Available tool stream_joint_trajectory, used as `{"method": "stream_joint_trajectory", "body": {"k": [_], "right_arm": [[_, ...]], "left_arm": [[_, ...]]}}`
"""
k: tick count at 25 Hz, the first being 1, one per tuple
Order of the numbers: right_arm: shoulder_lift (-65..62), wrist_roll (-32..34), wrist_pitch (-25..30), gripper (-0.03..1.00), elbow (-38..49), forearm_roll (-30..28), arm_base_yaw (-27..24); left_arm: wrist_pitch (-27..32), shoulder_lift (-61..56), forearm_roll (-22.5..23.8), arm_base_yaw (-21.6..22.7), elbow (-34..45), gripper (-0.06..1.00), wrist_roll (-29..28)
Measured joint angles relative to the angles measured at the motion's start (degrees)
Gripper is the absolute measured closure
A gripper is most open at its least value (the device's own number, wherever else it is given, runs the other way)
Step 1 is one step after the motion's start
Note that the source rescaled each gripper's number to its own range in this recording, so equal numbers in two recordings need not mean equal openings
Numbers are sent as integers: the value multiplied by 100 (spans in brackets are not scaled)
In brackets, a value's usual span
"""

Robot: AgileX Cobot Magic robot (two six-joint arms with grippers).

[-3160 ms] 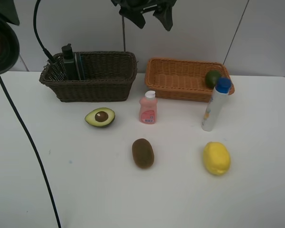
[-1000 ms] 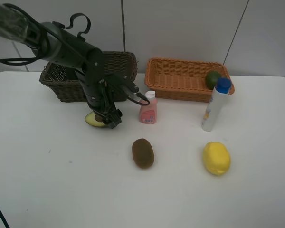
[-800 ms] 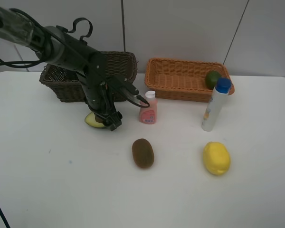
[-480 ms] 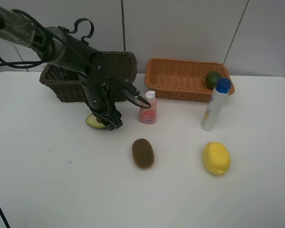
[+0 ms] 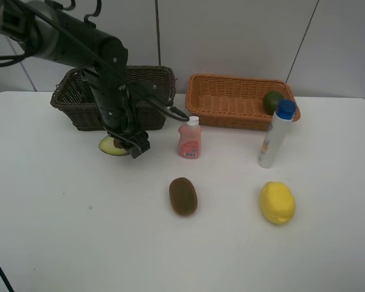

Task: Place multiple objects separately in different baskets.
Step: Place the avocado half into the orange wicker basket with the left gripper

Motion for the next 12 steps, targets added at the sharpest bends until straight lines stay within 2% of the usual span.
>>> {"method": "stream_joint_trajectory", "body": {"k": [3, 6, 9, 12], "right_arm": [[0, 0, 0, -3, 0, 0, 0], [0, 0, 0, -3, 0, 0, 0], [0, 0, 0, -3, 0, 0, 0], [0, 0, 0, -3, 0, 0, 0]], "left_arm": [[-214, -679, -292, 0, -67, 32, 0], [-716, -932, -848, 0, -474, 32, 0], [-1352, -734, -1606, 0, -1140, 32, 0], [-1786, -47, -2320, 0, -1937, 32, 0]]}}
